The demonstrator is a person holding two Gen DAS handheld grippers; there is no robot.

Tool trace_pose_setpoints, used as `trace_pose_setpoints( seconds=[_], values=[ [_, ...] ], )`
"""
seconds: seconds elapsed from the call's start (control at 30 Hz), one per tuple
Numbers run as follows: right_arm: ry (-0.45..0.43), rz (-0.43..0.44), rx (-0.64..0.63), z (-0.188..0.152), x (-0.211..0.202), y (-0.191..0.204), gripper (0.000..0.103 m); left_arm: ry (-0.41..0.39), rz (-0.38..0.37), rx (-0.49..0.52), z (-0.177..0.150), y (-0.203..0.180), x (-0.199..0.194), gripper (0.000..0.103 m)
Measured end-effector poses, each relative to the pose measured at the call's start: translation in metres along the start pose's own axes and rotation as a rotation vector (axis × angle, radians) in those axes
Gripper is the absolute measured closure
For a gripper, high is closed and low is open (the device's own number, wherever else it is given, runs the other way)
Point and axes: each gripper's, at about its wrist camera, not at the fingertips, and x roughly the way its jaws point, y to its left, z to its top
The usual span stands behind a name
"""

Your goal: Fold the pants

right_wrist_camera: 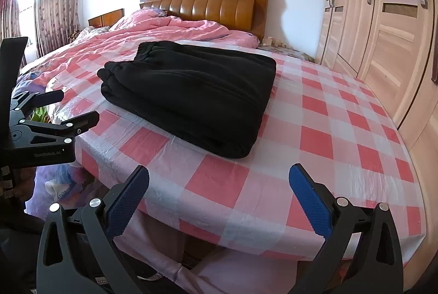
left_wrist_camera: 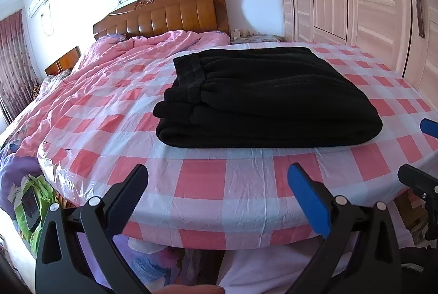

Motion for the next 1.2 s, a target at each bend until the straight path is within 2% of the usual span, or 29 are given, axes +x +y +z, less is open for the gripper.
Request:
trace_pose_setpoints(
  seconds=[1.2],
  values=[
    [0.0, 0.001, 0.001, -0.0008, -0.0008, -0.0003, 0.005, -0.014, -0.012, -0.014, 0.0006, 0.003, -0.0029, 0.001]
  ],
)
